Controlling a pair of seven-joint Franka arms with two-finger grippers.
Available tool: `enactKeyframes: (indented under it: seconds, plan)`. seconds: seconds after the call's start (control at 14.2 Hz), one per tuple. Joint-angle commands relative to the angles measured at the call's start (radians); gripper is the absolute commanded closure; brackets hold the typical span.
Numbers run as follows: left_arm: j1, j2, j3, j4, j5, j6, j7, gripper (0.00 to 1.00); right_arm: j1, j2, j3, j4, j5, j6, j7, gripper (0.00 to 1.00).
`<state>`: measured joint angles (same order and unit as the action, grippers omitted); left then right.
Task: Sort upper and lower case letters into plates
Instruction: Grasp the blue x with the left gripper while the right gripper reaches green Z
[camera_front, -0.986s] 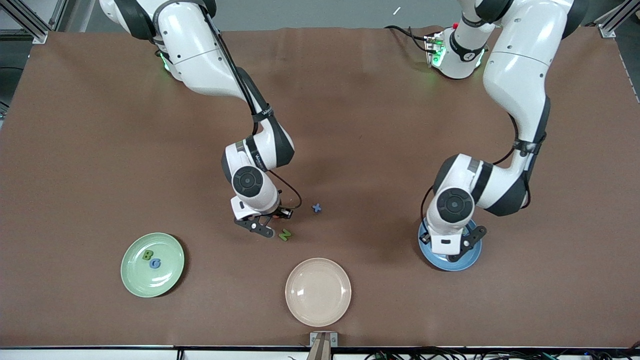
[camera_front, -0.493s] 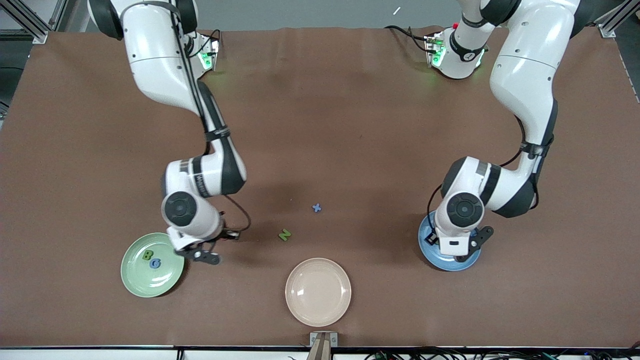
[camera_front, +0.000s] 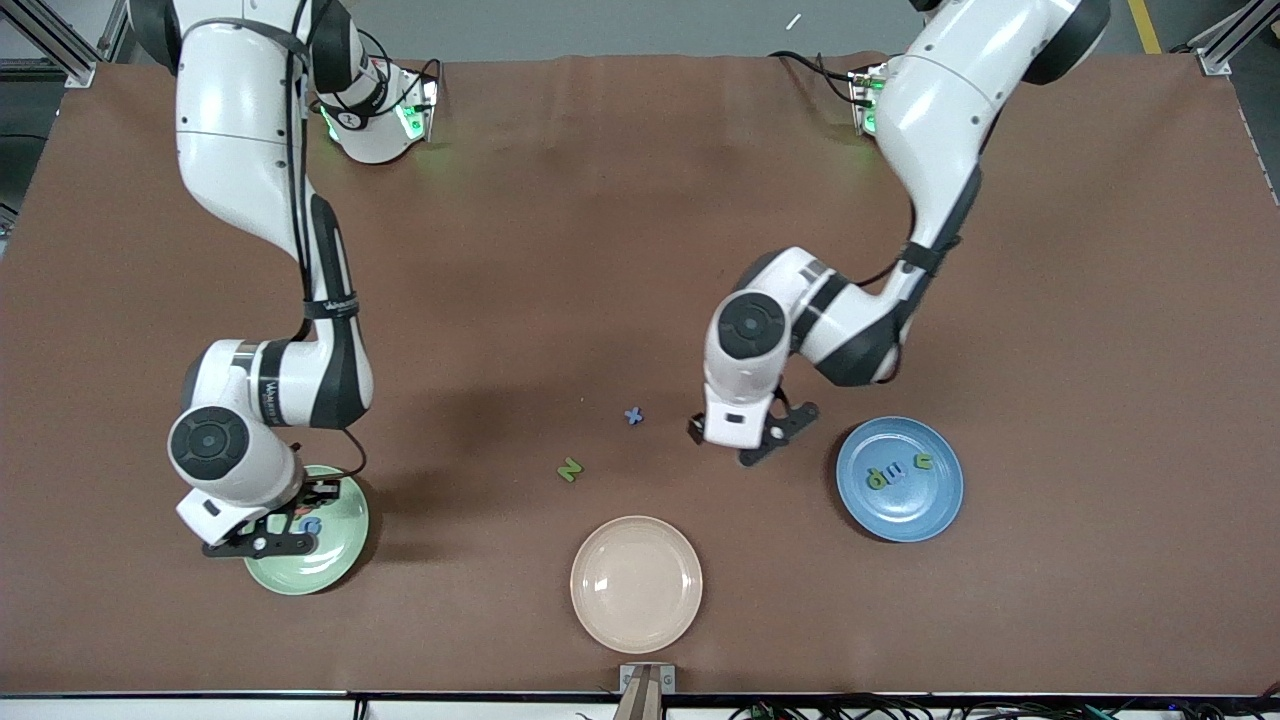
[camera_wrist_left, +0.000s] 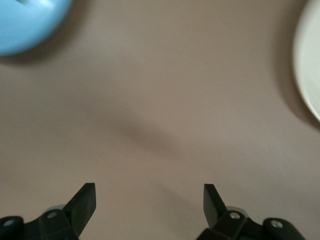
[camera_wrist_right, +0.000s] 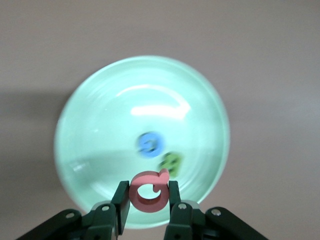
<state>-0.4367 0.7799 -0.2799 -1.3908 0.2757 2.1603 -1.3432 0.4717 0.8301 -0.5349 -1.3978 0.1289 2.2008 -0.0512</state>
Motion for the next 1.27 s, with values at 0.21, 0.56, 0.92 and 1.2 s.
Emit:
enactKeyframes:
  seconds: [0.21,0.56,0.92,1.2]
  plan:
    - [-0.123,0.168,0.019,0.146,-0.012,0.184,-0.022,0.38,0.019,0.004,0.042,0.0,-0.006,0.025,0.077,0.1]
    - [-0.197,0.226,0.083,0.182,-0.012,0.214,-0.022,0.41,0.073,0.0,0.153,0.007,0.024,0.028,0.423,0.1]
    - [-0.22,0.24,0.114,0.18,-0.012,0.234,-0.024,0.45,0.102,0.003,0.239,0.017,0.024,0.034,0.678,0.1]
    - [-0.224,0.252,0.114,0.161,-0.015,0.239,-0.025,0.67,0.105,0.007,0.274,0.017,0.024,0.086,0.81,0.1]
